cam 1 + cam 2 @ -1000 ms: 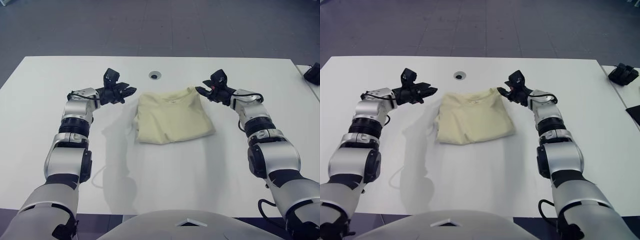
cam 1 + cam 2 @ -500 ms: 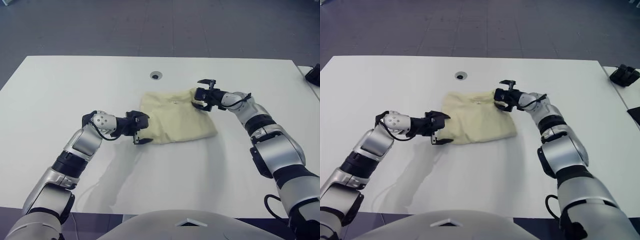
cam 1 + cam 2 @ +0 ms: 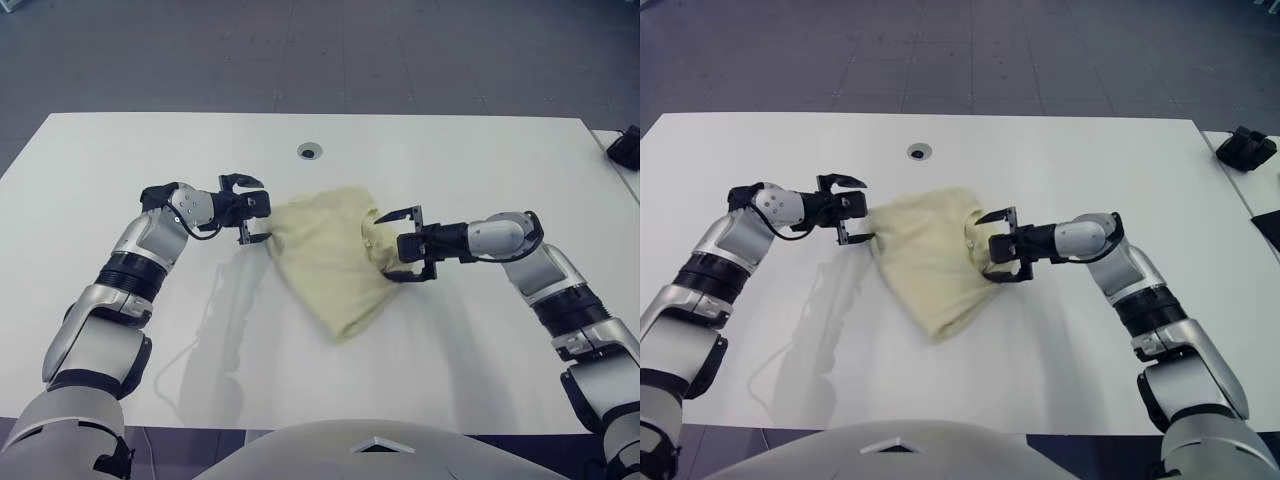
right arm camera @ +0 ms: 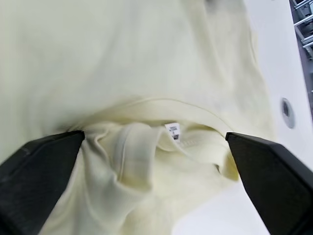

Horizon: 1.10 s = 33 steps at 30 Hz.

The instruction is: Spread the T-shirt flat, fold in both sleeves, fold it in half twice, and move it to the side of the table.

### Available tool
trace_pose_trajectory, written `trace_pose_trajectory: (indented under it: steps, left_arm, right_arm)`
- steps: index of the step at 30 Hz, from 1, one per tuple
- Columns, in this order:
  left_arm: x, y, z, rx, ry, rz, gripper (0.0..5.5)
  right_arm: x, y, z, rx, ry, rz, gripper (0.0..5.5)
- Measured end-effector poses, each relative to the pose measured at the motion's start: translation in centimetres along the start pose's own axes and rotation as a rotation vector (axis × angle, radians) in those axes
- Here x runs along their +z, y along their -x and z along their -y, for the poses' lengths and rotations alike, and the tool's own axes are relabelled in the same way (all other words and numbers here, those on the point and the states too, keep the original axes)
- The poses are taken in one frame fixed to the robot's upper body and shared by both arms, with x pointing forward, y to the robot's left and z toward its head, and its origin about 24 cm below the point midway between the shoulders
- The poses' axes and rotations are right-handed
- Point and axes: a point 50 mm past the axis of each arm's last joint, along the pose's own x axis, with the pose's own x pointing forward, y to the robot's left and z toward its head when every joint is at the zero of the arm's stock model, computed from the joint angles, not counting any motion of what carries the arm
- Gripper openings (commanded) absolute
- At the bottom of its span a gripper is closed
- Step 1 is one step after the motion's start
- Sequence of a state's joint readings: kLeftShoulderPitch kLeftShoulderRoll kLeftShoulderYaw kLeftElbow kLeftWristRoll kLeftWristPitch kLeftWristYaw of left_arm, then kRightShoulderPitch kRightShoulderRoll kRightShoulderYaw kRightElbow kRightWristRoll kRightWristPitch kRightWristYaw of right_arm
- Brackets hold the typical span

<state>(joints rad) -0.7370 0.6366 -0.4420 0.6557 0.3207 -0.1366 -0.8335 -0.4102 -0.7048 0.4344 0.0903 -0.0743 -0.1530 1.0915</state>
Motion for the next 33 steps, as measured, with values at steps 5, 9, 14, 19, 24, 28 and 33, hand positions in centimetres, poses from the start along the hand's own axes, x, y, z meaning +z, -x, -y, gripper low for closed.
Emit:
trace_pose_trajectory:
  steps: [5, 9, 14, 19, 24, 28, 33]
  left_arm:
    - [0.9, 1.4, -4.6, 0.191, -0.028, 0.016, 5.40]
    - [1.1, 2.3, -3.7, 0.148, 0.019, 0.102, 5.40]
    - [1.5, 1.8, 0.0, 0.039, 0.129, 0.183, 5.40]
    - [2.4, -0.4, 1.3, 0.028, 0.168, 0.198, 5.40]
    - [1.4, -2.4, 1.2, 0.051, 0.197, 0.133, 5.40]
    - [0.9, -3.2, -0.1, 0.115, 0.163, 0.077, 5.40]
    - [1.6, -3.9, -0.5, 0.116, 0.184, 0.104, 5.40]
  right_arm:
    - [2.7, 1.5, 1.2, -0.185, -0.198, 0.076, 5.38]
    - [3.4, 3.7, 2.8, -0.316, -0.357, 0.147, 5.38]
    - [2.0, 2.5, 1.7, -0.318, -0.487, 0.155, 5.38]
    - [-0.8, 2.2, -1.2, -0.284, -0.520, 0.032, 5.38]
    - [-2.4, 2.5, -3.8, -0.204, -0.495, -0.078, 5.38]
    - [-2.3, 2.5, -4.0, -0.191, -0.456, -0.080, 5.38]
    - [-2.0, 2.4, -4.4, -0.188, -0.443, -0.077, 5.38]
